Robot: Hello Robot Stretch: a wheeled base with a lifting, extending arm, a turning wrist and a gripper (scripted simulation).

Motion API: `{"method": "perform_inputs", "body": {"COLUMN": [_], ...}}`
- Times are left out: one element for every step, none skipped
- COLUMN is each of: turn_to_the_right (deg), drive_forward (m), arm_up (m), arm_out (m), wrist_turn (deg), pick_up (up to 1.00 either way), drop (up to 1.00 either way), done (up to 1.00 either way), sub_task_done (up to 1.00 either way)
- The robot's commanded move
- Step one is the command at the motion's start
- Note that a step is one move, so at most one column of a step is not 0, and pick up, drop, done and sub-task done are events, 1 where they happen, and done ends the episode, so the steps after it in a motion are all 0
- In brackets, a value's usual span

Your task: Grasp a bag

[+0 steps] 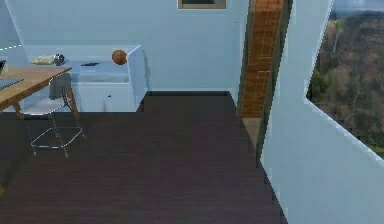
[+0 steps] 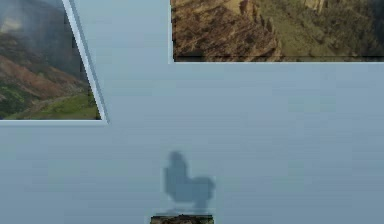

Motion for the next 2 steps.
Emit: {"method": "perform_inputs", "body": {"turn_to_the_right": [0.0, 0.0], "drive_forward": [0.00, 0.00], "arm_up": [0.10, 0.00], "arm_out": [0.00, 0.10], "wrist_turn": [0.0, 0.0], "pick_up": [0.00, 0.00], "drop": [0.00, 0.00], "done": [0.00, 0.00], "sub_task_done": [0.00, 0.00]}}
